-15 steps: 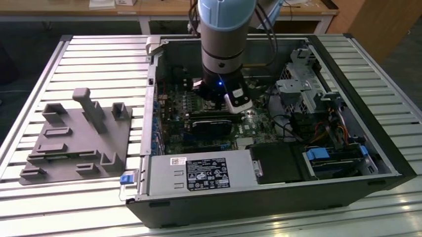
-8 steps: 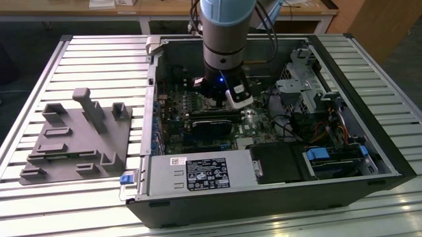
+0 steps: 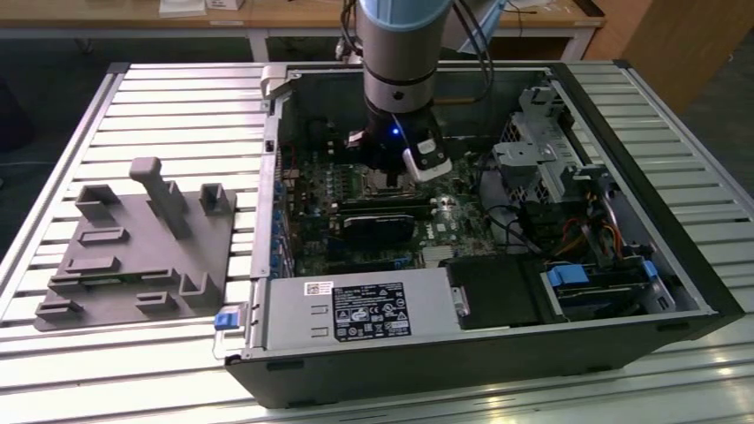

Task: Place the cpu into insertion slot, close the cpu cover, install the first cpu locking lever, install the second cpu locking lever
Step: 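Install the second cpu locking lever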

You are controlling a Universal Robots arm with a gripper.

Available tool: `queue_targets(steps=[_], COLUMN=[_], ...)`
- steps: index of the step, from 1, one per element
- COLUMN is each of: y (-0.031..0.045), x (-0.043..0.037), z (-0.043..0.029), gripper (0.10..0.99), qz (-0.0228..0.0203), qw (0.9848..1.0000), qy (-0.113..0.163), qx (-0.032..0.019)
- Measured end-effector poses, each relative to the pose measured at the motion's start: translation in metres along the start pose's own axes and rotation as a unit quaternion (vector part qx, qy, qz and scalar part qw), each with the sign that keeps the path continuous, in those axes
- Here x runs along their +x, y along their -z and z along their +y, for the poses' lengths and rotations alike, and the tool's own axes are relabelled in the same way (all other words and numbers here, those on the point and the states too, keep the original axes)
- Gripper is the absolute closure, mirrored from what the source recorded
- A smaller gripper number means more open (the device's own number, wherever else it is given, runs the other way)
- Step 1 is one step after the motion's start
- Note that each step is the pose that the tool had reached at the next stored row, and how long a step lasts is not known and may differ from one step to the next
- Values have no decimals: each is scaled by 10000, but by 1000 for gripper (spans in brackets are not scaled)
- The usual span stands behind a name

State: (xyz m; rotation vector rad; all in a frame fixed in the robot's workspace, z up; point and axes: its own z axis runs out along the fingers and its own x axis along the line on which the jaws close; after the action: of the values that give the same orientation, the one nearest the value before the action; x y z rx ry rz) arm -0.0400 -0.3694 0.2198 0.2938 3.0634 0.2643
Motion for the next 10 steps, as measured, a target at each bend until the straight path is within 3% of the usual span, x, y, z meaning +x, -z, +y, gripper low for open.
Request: queue_targets(steps=[4,10], y=[-15,-31], x=[16,34], z=[89,184], gripper=[980,980], qz=[-12,-18], qw=[10000,9999], qy=[4,7], qx=[64,98])
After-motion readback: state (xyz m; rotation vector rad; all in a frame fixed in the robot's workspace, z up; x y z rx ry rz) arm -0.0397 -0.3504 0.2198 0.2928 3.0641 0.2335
